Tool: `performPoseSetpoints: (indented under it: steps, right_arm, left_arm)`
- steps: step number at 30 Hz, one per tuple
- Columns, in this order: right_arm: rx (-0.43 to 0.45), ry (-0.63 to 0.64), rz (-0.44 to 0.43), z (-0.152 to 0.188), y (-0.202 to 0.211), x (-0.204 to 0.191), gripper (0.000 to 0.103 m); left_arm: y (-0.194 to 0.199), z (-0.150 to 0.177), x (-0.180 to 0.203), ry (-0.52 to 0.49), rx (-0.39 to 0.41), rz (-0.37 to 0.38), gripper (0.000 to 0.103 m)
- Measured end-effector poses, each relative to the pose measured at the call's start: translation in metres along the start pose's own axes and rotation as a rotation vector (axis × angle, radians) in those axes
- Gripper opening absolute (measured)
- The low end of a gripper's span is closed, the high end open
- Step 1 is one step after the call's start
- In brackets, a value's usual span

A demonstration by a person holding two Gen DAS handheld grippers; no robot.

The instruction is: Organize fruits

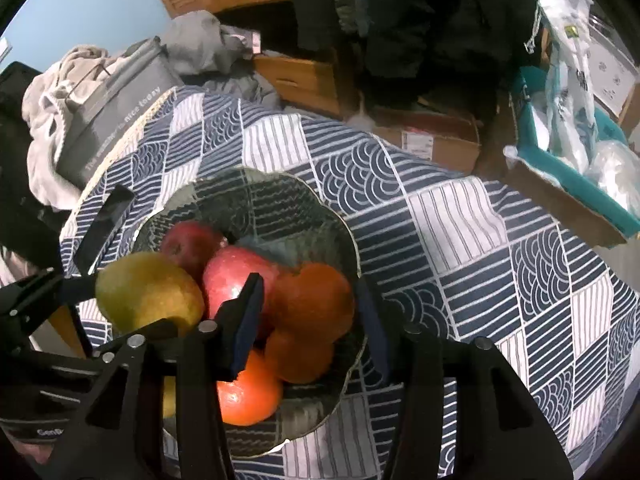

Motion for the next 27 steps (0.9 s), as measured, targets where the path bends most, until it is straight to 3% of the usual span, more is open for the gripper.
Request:
performPoseSetpoints:
  steps: [2, 11, 19, 27]
  right_arm:
    - [0.015, 0.002, -0.006, -0.002, 0.005, -0.002, 0.058]
    - [0.083, -0.021, -0.015, -0.005, 0.038, -0.002, 0.059]
    - [0.191, -0.041, 0.063, 0.002, 0.092, 0.001, 0.061]
    - [0.287, -0.035, 0.129, 0.015, 0.143, -0.003, 0.064]
  left_arm:
    - [0.003, 0.001, -0.002, 0.005, 0.012, 0.001, 0.077]
    - [0.024, 0.003, 0.012, -0.043, 0.068, -0.008, 0.077]
    - [0.058, 0.003, 0.016, -0.033, 0.135, 0.034, 0.077]
    - [0.105, 0.008, 0.026, -0.053, 0.268, 0.006, 0.082]
Point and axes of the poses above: each gripper's, at about its wrist camera, not at the fingertips, and y roughly against the way its jaws point, x to its right, z to its underside, the point moved 3 cm from there along -y, roughly the way its jaws point, and after that the axes turned 11 degrees about -x, right-handed, at the moved point
